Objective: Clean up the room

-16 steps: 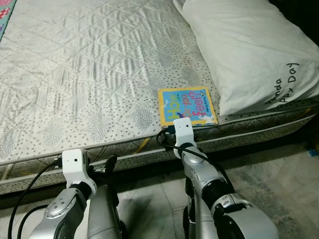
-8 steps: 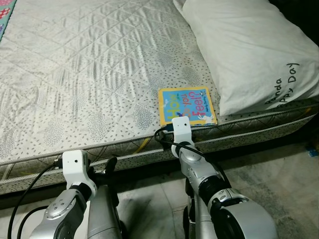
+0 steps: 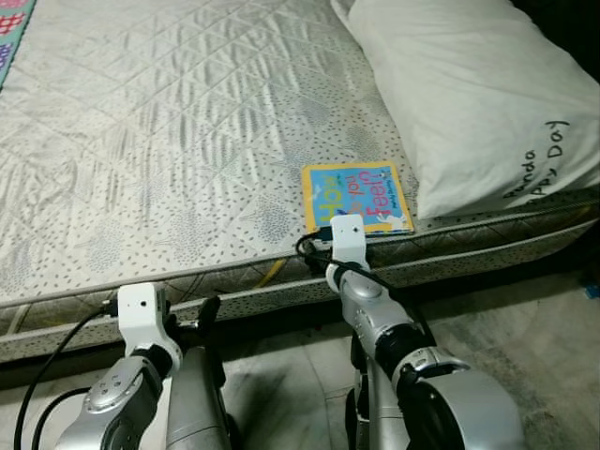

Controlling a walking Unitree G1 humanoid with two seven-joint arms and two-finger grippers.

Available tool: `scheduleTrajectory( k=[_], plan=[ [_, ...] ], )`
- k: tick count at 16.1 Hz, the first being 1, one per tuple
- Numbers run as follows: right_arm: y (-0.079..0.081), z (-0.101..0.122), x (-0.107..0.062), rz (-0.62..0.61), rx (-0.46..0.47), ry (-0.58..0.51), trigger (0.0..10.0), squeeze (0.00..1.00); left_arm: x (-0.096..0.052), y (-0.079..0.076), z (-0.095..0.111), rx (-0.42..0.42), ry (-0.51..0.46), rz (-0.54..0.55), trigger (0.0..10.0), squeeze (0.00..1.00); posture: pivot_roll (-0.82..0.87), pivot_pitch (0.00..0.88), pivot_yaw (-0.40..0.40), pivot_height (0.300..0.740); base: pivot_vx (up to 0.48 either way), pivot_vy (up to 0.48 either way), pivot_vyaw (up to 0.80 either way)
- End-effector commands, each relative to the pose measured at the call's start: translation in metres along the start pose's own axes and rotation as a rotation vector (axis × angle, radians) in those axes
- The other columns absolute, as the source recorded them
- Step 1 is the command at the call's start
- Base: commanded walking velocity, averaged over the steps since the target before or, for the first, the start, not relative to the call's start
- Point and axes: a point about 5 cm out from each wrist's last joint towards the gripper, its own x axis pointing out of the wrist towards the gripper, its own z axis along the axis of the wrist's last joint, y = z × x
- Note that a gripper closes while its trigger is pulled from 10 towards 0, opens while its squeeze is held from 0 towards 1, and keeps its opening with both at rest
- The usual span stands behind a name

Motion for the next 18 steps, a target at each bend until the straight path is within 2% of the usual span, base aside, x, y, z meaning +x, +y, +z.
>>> scheduleTrajectory(
  k=[1, 4, 8, 12, 15, 16, 18],
  plan=[
    [0.001, 0.001, 0.001, -0.008, 0.006, 0.004, 10.0, 0.00, -0.002, 0.007, -0.002, 0.012, 0.011, 0.031, 10.0, 0.00, 0.03, 0.227, 0.023, 0.549, 0.000, 0.000, 0.00],
    [-0.010, 0.000, 0.000, -0.047, -0.028, -0.010, 10.0, 0.00, 0.005, 0.005, 0.000, 0.013, 0.007, 0.023, 10.0, 0.00, 0.01, 0.214, 0.023, 0.549, 0.000, 0.000, 0.00],
    [-0.016, 0.007, 0.000, -0.064, -0.055, -0.062, 10.0, 0.00, 0.010, 0.004, 0.002, 0.010, -0.009, 0.021, 10.0, 0.00, 0.00, 0.191, 0.016, 0.549, 0.000, 0.000, 0.00],
    [-0.033, 0.026, -0.004, -0.071, -0.022, -0.219, 10.0, 0.00, 0.020, 0.001, 0.015, 0.019, -0.083, 0.012, 10.0, 0.00, -0.04, 0.124, 0.013, 0.549, 0.000, 0.000, 0.00],
    [-0.040, 0.038, -0.016, -0.042, 0.007, -0.347, 10.0, 0.00, 0.027, 0.003, 0.025, 0.026, -0.137, 0.009, 10.0, 0.00, -0.08, 0.064, 0.014, 0.549, 0.000, 0.000, 0.00],
    [-0.045, 0.042, -0.028, -0.039, 0.026, -0.405, 10.0, 0.00, 0.030, 0.006, 0.029, 0.030, -0.165, 0.008, 10.0, 0.00, -0.09, 0.043, 0.016, 0.549, 0.000, 0.000, 0.00],
    [-0.050, 0.047, -0.041, -0.040, 0.049, -0.440, 10.0, 0.00, 0.032, 0.007, 0.033, 0.029, -0.195, 0.010, 10.0, 0.00, -0.11, 0.009, 0.023, 0.549, 0.000, 0.000, 0.00]
  ],
)
